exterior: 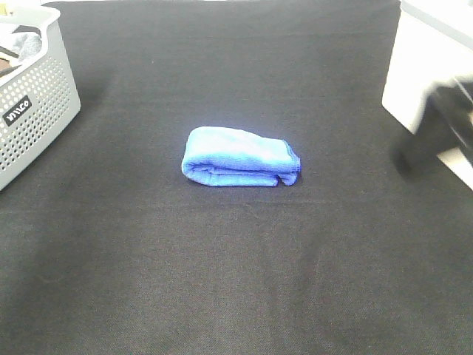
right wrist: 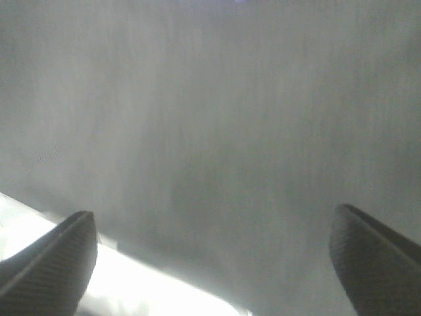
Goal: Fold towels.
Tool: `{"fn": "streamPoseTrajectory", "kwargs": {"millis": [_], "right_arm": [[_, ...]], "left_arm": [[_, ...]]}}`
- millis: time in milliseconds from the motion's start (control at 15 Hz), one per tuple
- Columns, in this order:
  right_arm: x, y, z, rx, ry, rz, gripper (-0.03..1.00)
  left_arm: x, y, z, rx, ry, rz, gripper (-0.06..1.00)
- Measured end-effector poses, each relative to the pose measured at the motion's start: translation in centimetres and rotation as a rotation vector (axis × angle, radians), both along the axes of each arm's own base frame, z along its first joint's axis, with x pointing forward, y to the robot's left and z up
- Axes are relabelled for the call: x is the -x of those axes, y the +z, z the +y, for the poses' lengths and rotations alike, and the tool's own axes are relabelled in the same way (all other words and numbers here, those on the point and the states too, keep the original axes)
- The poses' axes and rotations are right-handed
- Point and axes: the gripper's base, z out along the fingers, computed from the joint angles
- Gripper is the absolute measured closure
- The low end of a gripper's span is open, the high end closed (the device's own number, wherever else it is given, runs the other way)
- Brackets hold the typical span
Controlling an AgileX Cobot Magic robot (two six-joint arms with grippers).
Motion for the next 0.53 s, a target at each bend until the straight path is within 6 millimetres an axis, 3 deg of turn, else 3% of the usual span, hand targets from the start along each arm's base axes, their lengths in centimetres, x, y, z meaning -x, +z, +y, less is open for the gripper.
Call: {"fn": "streamPoseTrajectory", "kwargs": {"millis": [333,533], "right_arm": [[10.0,-0.6,-2.7,0.037,0.01,-0.208,0.07],[15.2,-1.4,-4.5,0.076,-0.008,-0.437,0.07]], "left_arm": [[11.7,-3.4,3.4,0.041,-0.04,-0.226,0.19],[16.8,-6.4,4.9,0.084,-0.056,-0.412,0.19]]}}
